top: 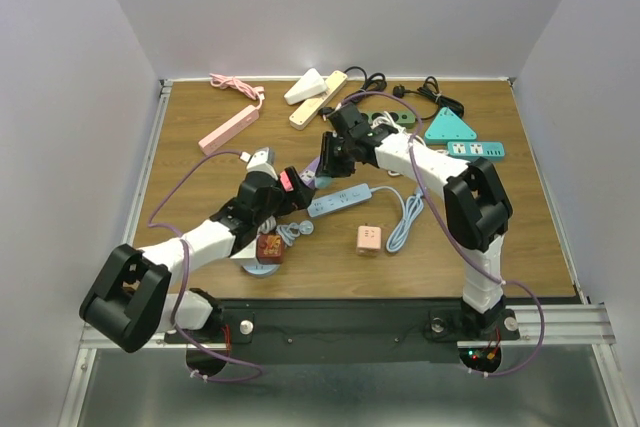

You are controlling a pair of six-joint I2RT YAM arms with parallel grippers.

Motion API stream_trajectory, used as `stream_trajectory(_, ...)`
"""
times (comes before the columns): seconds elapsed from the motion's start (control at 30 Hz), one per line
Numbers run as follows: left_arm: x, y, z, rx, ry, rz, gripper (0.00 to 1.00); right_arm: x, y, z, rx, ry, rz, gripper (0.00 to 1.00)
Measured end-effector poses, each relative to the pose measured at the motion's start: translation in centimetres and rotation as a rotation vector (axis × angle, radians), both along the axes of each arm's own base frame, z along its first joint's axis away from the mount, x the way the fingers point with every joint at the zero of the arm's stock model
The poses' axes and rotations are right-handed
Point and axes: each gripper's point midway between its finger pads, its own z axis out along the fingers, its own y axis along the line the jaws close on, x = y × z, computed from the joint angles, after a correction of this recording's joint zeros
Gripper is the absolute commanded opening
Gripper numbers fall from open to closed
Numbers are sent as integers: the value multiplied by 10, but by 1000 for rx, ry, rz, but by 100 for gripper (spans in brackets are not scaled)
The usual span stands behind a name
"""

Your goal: Insert the plug

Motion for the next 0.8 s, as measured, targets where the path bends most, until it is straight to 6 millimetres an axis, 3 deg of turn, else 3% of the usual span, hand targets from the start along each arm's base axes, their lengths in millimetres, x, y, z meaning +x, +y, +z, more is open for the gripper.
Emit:
stream_trajectory(0.13, 1, 16, -2, 75, -17, 39, 99, -5, 4, 15, 20, -15, 4, 0)
stream_trajectory(0.27, 2, 29, -4, 126, -40, 80, 99, 1, 9, 35, 39, -38, -2, 0)
stream_trajectory(0.4, 2, 34, -8, 145, -48, 91, 91, 13, 19, 52, 70, -72, -1, 0)
stream_trajectory(0.5, 2, 36, -9, 152, -56, 96, 82, 17, 22, 50, 71, -73, -1, 0)
stream_trajectory(0.8, 5, 40, -15, 175, -75, 112, 76, 13, 29, 18, 24, -16, 13, 0)
